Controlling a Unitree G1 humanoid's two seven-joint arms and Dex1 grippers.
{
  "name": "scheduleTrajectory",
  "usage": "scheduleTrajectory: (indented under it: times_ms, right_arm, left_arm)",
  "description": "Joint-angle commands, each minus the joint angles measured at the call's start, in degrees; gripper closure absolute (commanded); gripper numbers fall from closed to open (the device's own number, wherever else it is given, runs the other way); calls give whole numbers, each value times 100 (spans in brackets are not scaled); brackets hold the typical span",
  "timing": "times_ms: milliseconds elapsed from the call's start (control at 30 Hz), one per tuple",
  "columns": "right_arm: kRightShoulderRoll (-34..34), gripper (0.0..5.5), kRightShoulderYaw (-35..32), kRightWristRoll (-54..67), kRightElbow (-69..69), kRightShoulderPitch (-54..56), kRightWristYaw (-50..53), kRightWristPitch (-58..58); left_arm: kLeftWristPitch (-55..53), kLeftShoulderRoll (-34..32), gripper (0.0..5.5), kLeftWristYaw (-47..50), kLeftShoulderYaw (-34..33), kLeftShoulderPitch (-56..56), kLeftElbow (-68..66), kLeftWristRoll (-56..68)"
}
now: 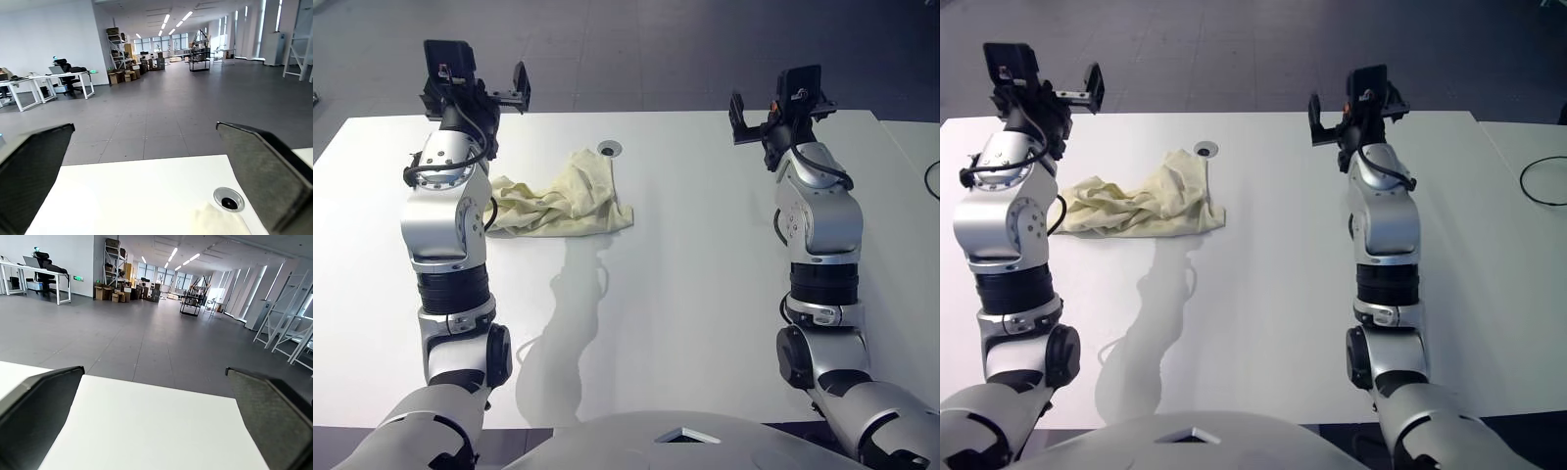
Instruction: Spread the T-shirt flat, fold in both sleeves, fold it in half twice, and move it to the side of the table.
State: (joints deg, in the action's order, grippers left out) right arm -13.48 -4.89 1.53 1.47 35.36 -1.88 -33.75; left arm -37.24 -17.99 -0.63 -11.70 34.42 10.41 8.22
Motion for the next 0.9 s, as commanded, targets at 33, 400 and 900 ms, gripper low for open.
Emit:
scheduleTrajectory:
  times_ms: [33,400,900]
  right_arm:
    - [-23,13,-14,-14,37,38,-34,49]
    - [-51,13,-10,-23,-71,135,-114,101]
    - [37,13,-4,-22,136,-28,-34,5]
  left_arm:
    - [36,45,10,37,-29,-24,98,-22]
    - [84,52,10,35,28,-68,97,-109]
    - [-5,-233,10,-174,-5,-177,76,-123]
